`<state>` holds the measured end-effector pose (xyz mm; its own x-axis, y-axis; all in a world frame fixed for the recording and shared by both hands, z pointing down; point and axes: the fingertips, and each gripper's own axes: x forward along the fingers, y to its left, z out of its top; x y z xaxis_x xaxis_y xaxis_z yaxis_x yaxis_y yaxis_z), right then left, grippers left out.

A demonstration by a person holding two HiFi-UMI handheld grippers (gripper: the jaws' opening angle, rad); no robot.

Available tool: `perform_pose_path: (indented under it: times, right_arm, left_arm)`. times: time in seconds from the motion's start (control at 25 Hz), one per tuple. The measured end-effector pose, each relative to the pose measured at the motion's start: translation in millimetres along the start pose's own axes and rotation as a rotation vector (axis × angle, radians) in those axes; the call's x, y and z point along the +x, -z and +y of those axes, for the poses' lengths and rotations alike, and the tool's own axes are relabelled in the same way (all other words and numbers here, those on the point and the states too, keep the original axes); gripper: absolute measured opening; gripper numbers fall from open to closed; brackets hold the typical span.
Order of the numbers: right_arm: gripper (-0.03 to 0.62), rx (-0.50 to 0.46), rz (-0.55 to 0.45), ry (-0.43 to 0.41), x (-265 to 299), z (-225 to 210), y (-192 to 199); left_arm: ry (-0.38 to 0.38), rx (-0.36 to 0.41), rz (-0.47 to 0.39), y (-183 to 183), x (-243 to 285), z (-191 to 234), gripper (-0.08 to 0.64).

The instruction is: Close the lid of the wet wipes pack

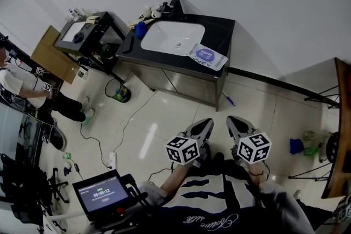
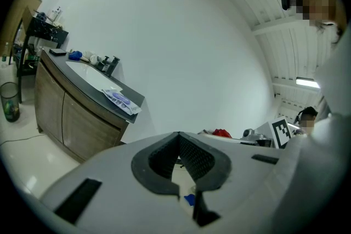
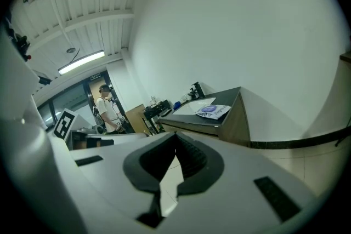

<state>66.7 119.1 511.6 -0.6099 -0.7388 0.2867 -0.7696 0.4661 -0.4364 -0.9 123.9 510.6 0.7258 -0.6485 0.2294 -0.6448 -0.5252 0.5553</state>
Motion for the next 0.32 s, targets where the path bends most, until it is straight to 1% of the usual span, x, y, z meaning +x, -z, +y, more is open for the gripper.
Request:
perform_pose_path:
  times: [0.32]
  right_arm:
    - [-0.002,0.006,-0.007,-0.003,-0.2,-1.5,0.6]
  left_arm:
    - [0.001,0.008,0.014,4.4,-0.5,-2.6,0.0]
